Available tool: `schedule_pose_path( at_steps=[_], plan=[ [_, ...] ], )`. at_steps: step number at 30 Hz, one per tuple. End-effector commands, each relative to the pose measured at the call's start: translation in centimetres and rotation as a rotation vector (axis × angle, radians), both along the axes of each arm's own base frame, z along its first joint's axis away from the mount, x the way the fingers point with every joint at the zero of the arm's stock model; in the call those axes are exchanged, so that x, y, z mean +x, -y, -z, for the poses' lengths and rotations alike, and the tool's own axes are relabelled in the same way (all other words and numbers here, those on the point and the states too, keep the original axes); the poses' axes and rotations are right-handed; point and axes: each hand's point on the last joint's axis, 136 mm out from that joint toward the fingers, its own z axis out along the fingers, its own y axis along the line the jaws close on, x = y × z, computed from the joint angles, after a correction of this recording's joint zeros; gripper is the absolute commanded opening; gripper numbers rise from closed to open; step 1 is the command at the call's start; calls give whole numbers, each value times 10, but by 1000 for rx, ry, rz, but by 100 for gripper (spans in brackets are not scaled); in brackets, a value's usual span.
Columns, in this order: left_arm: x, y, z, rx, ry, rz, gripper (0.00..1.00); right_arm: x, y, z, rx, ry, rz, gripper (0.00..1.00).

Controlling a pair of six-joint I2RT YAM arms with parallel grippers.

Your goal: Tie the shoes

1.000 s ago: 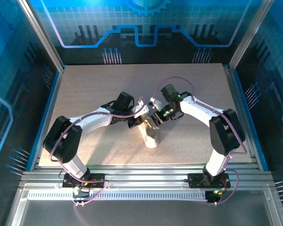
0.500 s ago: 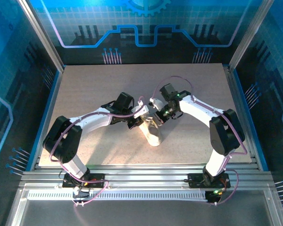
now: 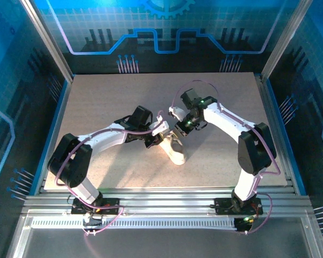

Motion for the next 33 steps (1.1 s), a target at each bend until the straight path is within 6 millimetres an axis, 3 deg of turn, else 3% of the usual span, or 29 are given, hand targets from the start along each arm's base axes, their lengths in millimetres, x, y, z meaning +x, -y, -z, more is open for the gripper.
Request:
schedule_pose_path(
  at_steps=[1, 8, 14, 33],
  plan=[
    [-6, 1, -1, -3, -38, 4, 0, -2, 9, 4, -55, -17, -20, 10],
    [-14, -2, 4, 16, -65, 22, 0, 14, 10, 18, -101, -29, 21, 0],
    [-21, -4, 8, 31, -83, 20, 0, 20, 12, 33, -133, -53, 40, 0],
    [-30, -11, 21, 106, -170, -2, 0, 16, 28, 53, -168, -113, 63, 0]
  ],
)
